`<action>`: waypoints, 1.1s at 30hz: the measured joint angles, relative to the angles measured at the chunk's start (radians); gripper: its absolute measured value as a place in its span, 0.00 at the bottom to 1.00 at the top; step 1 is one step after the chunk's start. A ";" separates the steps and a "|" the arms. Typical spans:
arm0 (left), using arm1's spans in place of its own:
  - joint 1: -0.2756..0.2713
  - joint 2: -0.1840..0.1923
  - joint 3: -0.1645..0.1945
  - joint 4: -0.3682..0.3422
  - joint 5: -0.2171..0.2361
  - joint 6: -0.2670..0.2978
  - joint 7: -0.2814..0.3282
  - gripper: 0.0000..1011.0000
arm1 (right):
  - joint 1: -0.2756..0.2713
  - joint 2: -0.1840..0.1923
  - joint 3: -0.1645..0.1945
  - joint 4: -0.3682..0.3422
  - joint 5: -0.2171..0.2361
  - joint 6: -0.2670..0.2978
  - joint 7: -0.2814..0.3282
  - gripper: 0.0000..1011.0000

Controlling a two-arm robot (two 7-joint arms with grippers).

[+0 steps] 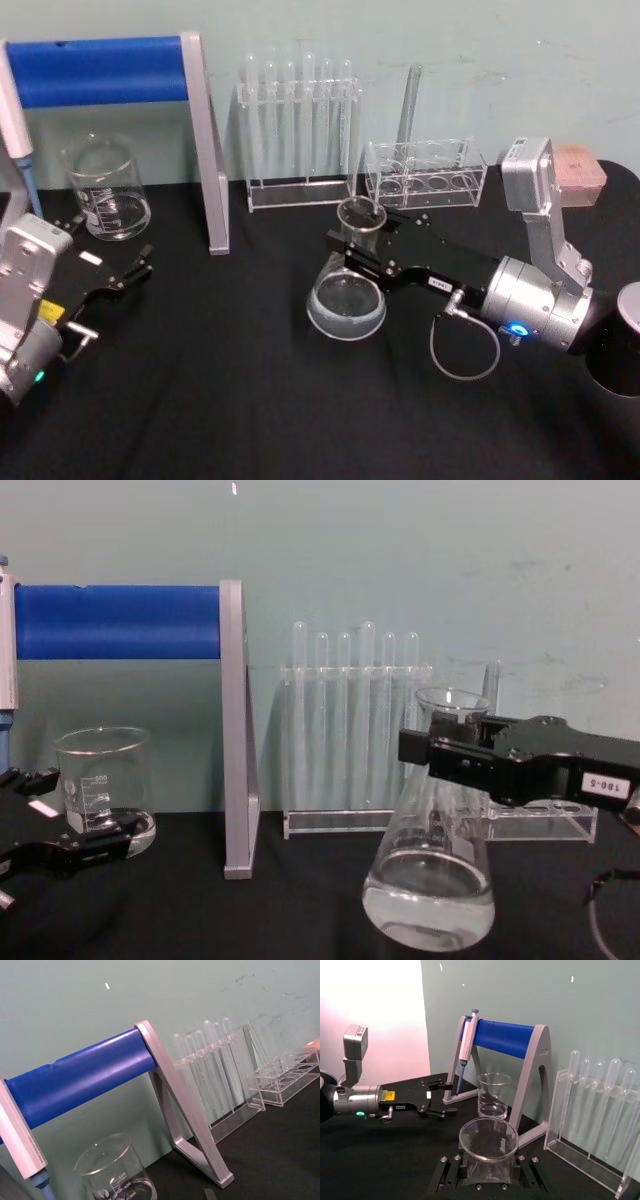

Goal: Grasp the erlenmeyer flask with one hand, shake it three times, then place it back.

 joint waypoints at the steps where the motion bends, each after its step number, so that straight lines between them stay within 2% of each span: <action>1: 0.000 0.000 0.000 0.000 0.000 0.000 0.000 0.99 | 0.000 0.000 0.000 0.000 0.000 0.000 -0.002 0.44; 12: 0.000 0.000 0.000 0.000 0.000 0.000 0.000 0.99 | 0.000 -0.021 -0.012 -0.003 -0.017 0.014 -0.031 0.44; 22: 0.000 0.000 0.000 0.000 0.000 0.000 0.000 0.99 | 0.012 -0.066 -0.072 -0.026 -0.035 0.028 -0.014 0.44; 33: 0.000 0.000 0.000 0.000 0.000 0.000 0.000 0.99 | 0.032 -0.095 -0.136 -0.031 -0.039 0.039 0.021 0.44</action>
